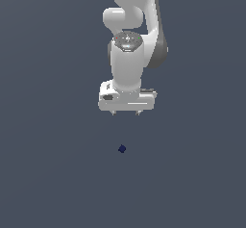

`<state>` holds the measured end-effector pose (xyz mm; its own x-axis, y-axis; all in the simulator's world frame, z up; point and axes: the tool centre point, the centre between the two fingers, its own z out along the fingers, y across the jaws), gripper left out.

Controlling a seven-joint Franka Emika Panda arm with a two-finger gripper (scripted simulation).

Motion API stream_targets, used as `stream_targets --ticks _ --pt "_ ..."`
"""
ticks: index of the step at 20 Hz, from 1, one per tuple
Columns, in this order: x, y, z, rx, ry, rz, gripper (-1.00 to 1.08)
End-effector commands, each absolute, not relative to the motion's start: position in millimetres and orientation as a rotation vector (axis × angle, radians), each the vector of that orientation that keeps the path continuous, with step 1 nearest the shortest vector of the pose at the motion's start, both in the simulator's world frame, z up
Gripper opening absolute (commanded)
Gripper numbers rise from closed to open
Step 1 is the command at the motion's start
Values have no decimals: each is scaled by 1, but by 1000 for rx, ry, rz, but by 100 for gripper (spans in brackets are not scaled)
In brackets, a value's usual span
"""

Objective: Pick up the object and move it to a goal position.

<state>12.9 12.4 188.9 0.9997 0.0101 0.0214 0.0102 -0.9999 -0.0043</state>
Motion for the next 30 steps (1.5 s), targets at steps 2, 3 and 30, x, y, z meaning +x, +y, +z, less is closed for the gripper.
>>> stream_targets --ticks 2,3,30 --pt "13 12 189 -3137 -16 -33 100" --pt "13 13 189 -3137 -18 -32 100" --pt "28 17 166 -3136 -338 -11 100"
